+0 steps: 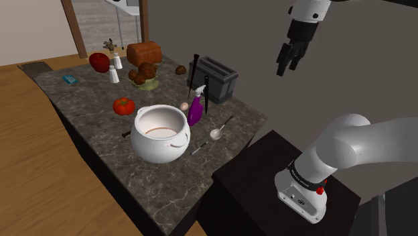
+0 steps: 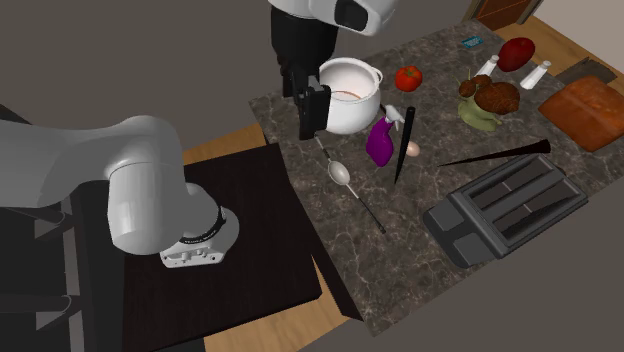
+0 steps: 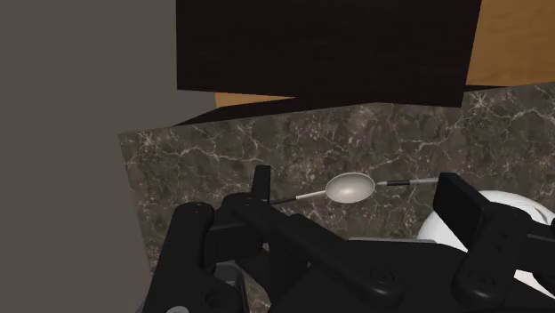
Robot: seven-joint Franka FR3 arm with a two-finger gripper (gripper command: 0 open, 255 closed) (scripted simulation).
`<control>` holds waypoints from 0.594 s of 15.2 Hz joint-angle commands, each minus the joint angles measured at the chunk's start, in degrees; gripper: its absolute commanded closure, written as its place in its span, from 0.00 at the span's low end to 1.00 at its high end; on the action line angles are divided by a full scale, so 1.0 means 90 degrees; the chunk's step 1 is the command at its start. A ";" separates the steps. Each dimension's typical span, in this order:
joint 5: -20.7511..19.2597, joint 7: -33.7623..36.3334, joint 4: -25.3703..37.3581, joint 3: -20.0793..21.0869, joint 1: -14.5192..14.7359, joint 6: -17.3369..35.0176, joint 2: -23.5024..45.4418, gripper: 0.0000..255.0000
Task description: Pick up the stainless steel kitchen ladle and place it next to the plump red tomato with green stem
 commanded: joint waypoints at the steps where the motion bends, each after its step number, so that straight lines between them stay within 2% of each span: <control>1: 0.0000 0.0000 0.0000 0.0000 0.0000 0.0000 0.0000 0.00; 9: 0.0585 0.1788 -0.1420 0.0454 -0.0443 0.1991 0.0348 0.00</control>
